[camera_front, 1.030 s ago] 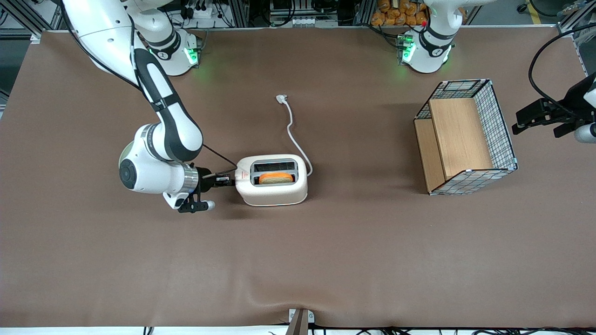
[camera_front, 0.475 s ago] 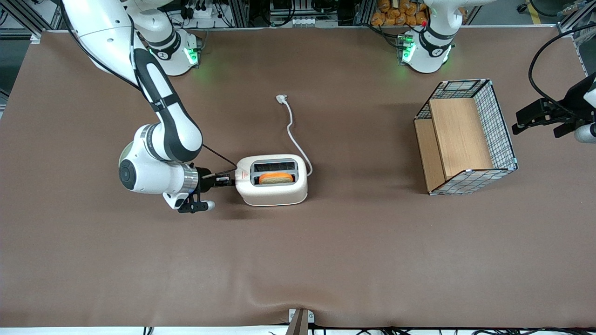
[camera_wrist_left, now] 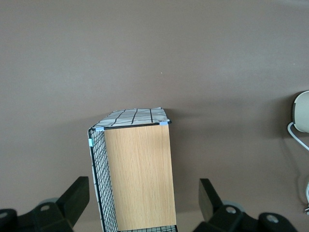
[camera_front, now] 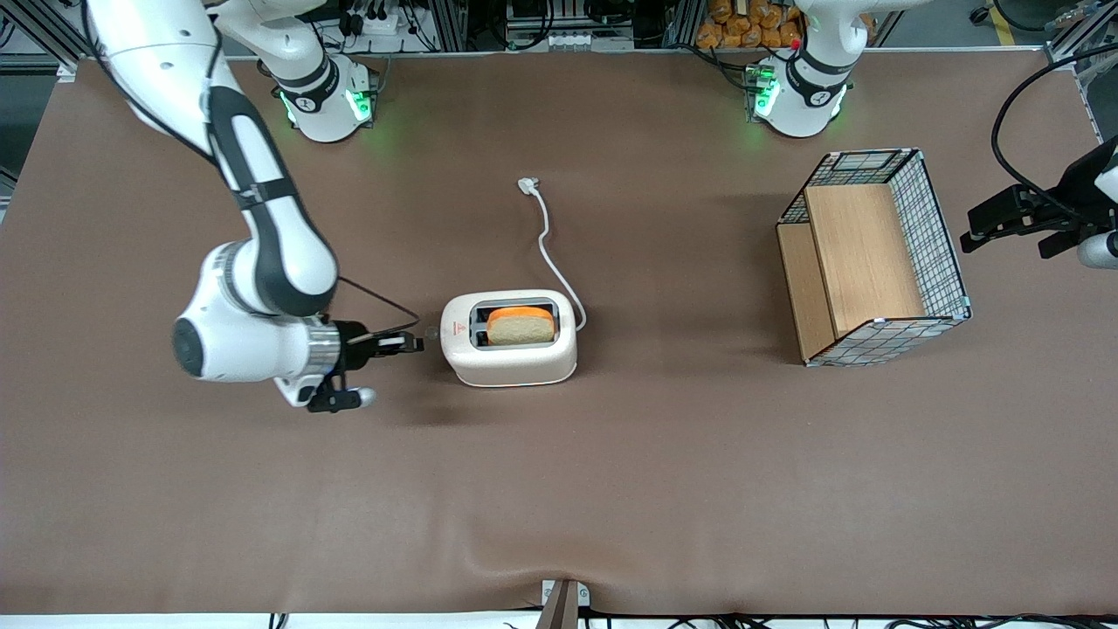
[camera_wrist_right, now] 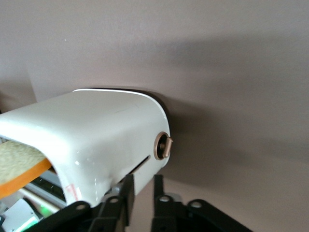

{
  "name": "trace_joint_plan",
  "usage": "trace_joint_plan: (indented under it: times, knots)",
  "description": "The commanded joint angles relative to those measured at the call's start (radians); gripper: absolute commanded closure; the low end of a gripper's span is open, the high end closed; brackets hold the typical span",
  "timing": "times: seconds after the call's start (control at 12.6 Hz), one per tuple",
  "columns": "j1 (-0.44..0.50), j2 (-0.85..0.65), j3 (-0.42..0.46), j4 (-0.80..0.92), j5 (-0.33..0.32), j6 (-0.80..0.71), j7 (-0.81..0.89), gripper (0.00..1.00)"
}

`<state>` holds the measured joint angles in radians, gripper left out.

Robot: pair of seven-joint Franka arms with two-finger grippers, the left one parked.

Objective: Press toaster button with right arm

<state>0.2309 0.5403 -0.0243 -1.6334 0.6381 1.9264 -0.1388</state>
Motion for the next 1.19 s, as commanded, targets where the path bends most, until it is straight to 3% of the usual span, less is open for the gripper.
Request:
trace_joint_plan:
  times: [0.0, 0.24, 0.55, 1.11]
  knots:
    - [-0.019, 0.030, 0.012, 0.085, -0.047, -0.055, 0.053, 0.00]
    - [-0.016, 0.024, 0.012, 0.125, -0.139, -0.060, 0.053, 0.00]
    - [-0.024, 0.023, 0.013, 0.256, -0.346, -0.156, 0.045, 0.00]
    - [-0.139, 0.012, 0.021, 0.404, -0.371, -0.308, 0.018, 0.00]
